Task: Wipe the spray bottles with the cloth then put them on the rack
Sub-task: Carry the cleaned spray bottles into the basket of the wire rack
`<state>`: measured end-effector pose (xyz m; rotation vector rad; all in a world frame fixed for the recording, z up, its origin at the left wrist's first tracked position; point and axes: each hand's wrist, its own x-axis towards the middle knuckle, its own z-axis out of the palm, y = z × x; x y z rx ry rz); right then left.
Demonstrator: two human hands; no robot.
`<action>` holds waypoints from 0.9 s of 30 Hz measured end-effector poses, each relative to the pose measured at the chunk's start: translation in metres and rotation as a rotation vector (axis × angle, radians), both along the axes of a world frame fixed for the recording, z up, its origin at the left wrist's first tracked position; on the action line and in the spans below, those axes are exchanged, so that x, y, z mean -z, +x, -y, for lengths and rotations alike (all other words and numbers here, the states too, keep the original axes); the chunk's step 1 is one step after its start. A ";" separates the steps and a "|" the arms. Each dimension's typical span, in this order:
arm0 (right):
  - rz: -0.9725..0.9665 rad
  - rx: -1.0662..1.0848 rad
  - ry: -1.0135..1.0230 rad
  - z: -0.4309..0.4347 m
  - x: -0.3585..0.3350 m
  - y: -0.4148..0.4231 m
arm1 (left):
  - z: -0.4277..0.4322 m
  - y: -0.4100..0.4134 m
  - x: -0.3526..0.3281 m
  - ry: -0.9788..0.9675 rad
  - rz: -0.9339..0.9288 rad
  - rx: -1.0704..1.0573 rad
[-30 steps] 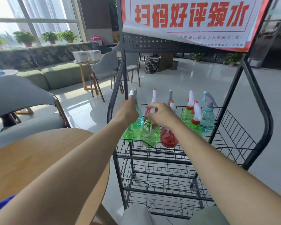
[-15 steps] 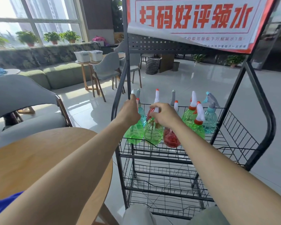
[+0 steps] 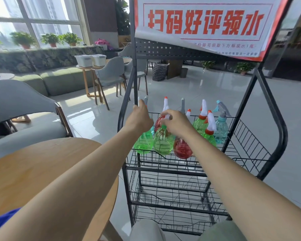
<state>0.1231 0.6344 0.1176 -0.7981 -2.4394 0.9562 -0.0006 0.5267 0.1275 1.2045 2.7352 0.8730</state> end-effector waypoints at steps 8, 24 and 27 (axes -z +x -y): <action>-0.085 0.100 0.109 0.008 -0.034 0.010 | 0.008 0.009 -0.031 0.151 -0.144 0.063; -0.013 0.405 0.247 -0.079 -0.038 0.094 | -0.103 0.092 -0.046 0.113 -0.201 0.291; 0.035 0.483 0.213 -0.105 -0.025 0.105 | -0.131 0.104 -0.038 0.092 -0.167 0.319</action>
